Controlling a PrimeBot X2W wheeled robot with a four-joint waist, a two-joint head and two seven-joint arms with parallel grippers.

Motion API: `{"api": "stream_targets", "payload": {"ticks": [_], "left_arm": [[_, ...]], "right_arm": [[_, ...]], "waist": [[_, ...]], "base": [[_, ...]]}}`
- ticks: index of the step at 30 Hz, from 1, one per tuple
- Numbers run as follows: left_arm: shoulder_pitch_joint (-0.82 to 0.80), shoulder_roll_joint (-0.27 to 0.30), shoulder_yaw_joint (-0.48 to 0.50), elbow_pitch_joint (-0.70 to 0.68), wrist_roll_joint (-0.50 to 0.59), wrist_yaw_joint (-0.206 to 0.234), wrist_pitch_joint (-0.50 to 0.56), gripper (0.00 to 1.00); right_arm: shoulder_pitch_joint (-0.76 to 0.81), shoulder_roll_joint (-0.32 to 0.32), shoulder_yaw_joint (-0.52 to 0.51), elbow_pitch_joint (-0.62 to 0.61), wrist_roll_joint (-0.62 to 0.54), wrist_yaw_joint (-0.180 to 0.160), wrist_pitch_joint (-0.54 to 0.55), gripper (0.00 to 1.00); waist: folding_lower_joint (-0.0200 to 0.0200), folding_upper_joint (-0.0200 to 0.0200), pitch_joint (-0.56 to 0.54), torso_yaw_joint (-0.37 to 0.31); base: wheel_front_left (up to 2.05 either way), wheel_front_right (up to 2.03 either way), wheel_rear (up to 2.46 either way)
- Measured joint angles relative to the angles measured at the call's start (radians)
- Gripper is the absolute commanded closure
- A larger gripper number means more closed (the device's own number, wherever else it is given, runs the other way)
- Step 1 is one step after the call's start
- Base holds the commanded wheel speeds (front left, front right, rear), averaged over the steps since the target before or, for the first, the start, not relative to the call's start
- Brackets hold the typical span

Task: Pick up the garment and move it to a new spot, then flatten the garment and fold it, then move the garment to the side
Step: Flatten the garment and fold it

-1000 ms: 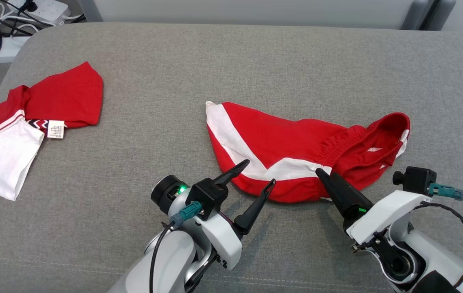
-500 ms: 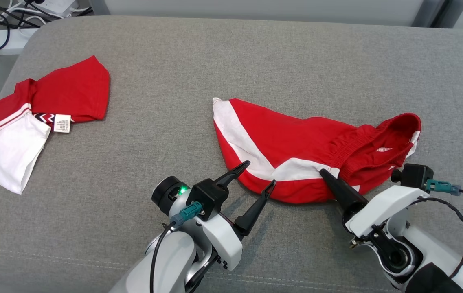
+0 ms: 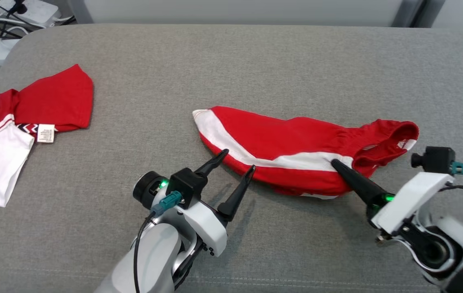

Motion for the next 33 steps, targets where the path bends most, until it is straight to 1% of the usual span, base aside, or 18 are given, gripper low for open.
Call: {"api": "stream_targets", "payload": {"ticks": [2,4,5,7,10,13,16,22,24,26,31,32,33], "left_arm": [[0.0,0.0,0.026,0.003,0.0,0.0,0.0,0.0],[0.0,0.0,0.047,0.007,0.0,0.0,0.0,0.0],[0.0,-0.001,0.055,0.012,0.0,0.0,0.0,0.0],[-0.001,-0.001,0.071,0.03,0.0,0.0,0.0,0.0],[-0.005,-0.004,0.082,0.094,-0.01,0.0,0.0,0.0],[-0.008,-0.005,0.072,0.171,-0.044,0.0,0.0,0.0],[-0.021,0.001,0.061,0.244,-0.075,0.0,0.0,0.0],[-0.047,0.026,0.04,0.318,-0.157,0.0,0.0,0.0],[-0.047,0.029,0.028,0.323,-0.209,0.0,0.0,0.0],[-0.046,0.029,0.021,0.311,-0.293,0.0,0.009,0.0],[-0.045,0.048,-0.071,0.243,-0.439,0.0,0.05,0.0],[-0.045,0.048,-0.071,0.243,-0.439,0.0,0.05,0.0],[-0.045,0.058,-0.083,0.236,-0.462,0.0,0.053,0.0]], "right_arm": [[0.041,-0.083,-0.006,-0.06,0.038,0.0,0.046,1.0],[0.092,-0.157,-0.013,-0.093,0.058,0.0,0.075,1.0],[0.114,-0.184,-0.019,-0.1,0.066,0.0,0.077,1.0],[0.138,-0.214,-0.026,-0.113,0.072,0.0,0.077,1.0],[0.143,-0.211,-0.028,-0.115,0.066,0.0,0.072,1.0],[0.143,-0.184,-0.022,-0.107,0.039,0.0,0.059,1.0],[0.142,-0.157,-0.012,-0.084,0.021,0.0,0.049,1.0],[0.136,-0.153,-0.006,-0.055,0.014,0.0,0.046,1.0],[0.134,-0.147,-0.004,-0.054,0.014,0.0,0.046,1.0],[0.129,-0.141,-0.001,-0.055,0.014,0.0,0.046,1.0],[0.126,-0.138,0.0,-0.054,0.014,0.0,0.047,1.0],[0.126,-0.138,0.0,-0.054,0.014,0.0,0.047,1.0],[0.126,-0.138,0.0,-0.054,0.014,0.0,0.047,1.0]], "waist": [[0.0,0.0,-0.003,-0.021],[0.0,0.0,-0.005,-0.043],[0.0,0.0,-0.005,-0.054],[0.0,0.0,-0.003,-0.076],[0.0,0.0,0.004,-0.101],[0.0,0.0,0.013,-0.109],[0.0,0.0,0.014,-0.102],[0.0,0.0,0.014,-0.082],[0.0,0.0,0.013,-0.078],[0.0,0.0,0.014,-0.076],[0.0,0.0,0.016,-0.074],[0.0,0.0,0.016,-0.074],[0.0,0.0,0.016,-0.075]], "base": [[0.0,0.0,0.0],[0.0,0.0,0.0],[0.0,0.0,0.0],[0.0,0.0,0.0],[0.0,0.0,0.0],[0.0,0.0,0.0],[0.0,0.0,0.0],[0.0,0.0,0.0],[0.0,0.0,0.0],[0.0,0.0,0.0],[0.0,0.0,0.0],[0.0,0.0,0.0],[0.0,0.0,0.0]]}}
